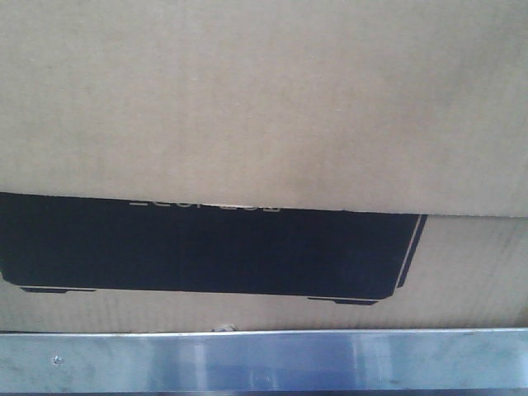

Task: Grab box from left shelf to table start
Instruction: 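Close both grippers on the box's side walls and pull it off the shelf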

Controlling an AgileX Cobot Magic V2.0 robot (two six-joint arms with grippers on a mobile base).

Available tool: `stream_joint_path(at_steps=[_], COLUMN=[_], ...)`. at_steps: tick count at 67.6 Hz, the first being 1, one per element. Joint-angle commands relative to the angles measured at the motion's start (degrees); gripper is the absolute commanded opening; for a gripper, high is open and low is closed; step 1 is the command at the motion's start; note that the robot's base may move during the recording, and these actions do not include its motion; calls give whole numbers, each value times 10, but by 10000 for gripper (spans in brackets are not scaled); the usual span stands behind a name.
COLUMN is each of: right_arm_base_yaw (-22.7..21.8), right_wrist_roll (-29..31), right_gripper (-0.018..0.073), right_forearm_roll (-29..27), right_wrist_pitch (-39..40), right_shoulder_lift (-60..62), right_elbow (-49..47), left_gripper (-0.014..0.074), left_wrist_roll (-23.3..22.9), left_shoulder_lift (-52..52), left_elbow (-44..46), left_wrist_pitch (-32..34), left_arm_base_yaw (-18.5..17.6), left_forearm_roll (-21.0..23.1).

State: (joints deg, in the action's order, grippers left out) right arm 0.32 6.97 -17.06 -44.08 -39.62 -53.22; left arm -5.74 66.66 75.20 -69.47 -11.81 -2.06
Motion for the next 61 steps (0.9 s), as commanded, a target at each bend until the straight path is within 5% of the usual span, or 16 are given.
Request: stream_joint_path(at_steps=[1, 23, 34, 45, 52, 61], right_arm_base_yaw=[1, 1, 1, 1, 1, 1], right_wrist_roll=[13, 17, 28, 28, 28, 28], right_gripper=[569, 555, 360, 36, 64, 57], right_forearm_roll=[-13, -13, -13, -13, -13, -13], right_wrist_pitch=[-4, -74, -76, -77, -78, -74], right_shoulder_lift=[-66, -259, -283, -282, -282, -282], right_elbow=[-60, -130, -130, -130, -130, -130], left_gripper=[316, 316, 293, 87, -115, -96], left_wrist_roll=[-6, -6, -6, -6, -6, -6], left_shoulder_lift=[-10, -10, -10, -10, -10, -13], left_elbow=[20, 20, 20, 20, 20, 20], left_wrist_pitch=[22, 21, 21, 21, 21, 22], left_arm_base_yaw=[-4, -4, -4, -4, -4, -4], left_forearm_roll=[-1, -1, -1, -1, -1, -1])
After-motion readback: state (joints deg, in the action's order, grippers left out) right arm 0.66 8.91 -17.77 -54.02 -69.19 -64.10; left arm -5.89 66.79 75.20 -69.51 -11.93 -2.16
